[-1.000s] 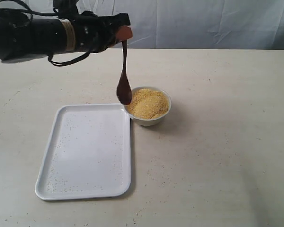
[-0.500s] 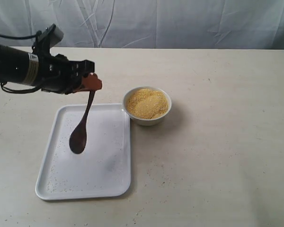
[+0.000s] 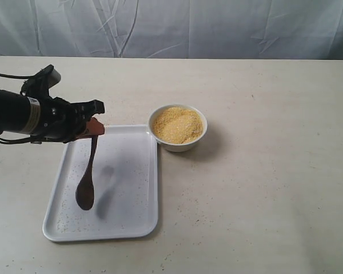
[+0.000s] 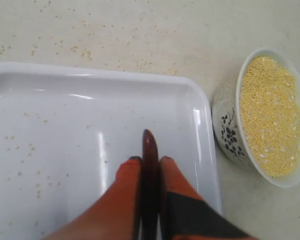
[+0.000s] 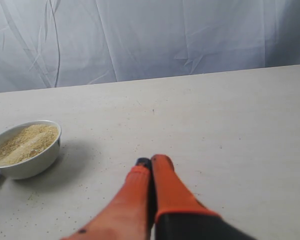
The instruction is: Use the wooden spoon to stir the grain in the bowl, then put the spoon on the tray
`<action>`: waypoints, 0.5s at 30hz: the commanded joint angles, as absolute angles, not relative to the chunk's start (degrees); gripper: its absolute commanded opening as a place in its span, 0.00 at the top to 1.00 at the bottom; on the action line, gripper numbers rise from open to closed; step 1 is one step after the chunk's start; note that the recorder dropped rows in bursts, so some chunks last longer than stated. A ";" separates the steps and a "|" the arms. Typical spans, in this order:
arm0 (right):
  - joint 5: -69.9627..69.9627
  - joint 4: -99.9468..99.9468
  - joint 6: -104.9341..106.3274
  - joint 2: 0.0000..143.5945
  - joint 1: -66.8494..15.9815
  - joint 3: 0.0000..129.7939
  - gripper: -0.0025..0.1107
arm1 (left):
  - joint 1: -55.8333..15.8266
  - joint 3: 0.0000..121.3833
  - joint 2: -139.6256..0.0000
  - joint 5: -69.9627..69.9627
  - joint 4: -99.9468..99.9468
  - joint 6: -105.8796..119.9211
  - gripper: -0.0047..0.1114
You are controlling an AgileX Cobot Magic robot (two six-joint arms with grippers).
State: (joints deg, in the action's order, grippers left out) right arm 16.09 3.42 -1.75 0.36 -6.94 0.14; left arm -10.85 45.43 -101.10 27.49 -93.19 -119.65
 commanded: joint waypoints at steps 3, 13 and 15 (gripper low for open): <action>15.95 3.42 -1.44 0.00 -7.02 0.00 0.98 | -11.02 45.03 -100.71 25.92 -92.23 -119.84 0.83; 15.65 3.42 -1.44 0.00 -7.02 0.00 0.98 | -10.91 45.03 -100.82 26.42 -97.04 -119.84 0.50; 15.65 3.42 -1.44 0.00 -7.02 0.00 0.98 | -10.91 45.03 -100.71 26.93 -97.53 -119.84 0.50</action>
